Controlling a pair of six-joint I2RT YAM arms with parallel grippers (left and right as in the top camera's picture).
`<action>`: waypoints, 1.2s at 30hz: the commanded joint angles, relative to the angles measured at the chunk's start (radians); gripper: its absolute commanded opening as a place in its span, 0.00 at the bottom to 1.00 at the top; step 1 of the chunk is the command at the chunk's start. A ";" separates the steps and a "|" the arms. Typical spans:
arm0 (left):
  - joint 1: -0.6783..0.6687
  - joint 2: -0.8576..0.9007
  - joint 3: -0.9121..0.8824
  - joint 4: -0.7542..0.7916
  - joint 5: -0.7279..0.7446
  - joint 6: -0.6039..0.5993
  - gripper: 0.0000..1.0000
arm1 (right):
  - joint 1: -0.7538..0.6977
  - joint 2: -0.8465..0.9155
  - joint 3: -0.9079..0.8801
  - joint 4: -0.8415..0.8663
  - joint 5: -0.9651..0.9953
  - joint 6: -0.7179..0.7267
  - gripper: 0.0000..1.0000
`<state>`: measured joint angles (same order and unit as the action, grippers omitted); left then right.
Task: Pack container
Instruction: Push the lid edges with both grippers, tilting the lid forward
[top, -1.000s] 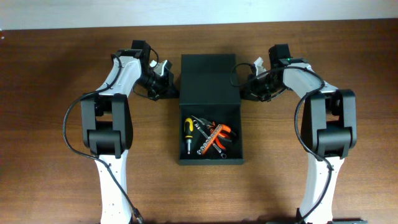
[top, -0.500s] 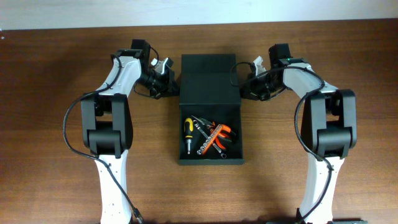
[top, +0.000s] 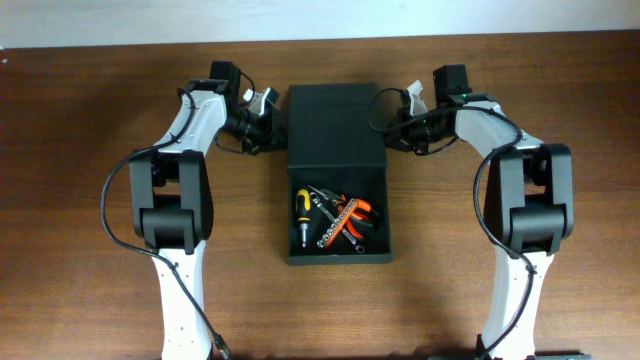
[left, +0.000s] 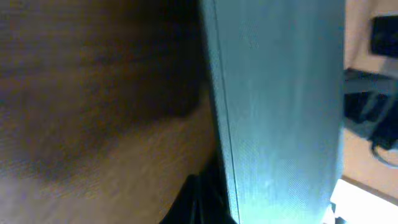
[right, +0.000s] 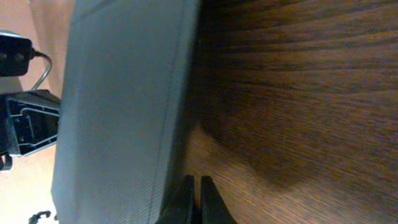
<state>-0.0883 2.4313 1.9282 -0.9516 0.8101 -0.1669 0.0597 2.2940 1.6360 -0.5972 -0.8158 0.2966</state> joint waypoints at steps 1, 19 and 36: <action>0.004 0.024 -0.006 0.056 0.141 0.000 0.02 | -0.002 0.008 0.008 0.004 -0.076 0.013 0.04; 0.087 -0.018 -0.005 0.065 0.527 0.053 0.02 | -0.120 0.007 0.085 -0.004 -0.400 0.130 0.04; 0.092 -0.074 -0.005 0.066 0.544 0.071 0.02 | -0.118 0.007 0.085 -0.004 -0.465 0.131 0.04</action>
<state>-0.0025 2.3951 1.9278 -0.8883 1.3796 -0.1200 -0.0689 2.2940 1.6981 -0.5999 -1.2137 0.4267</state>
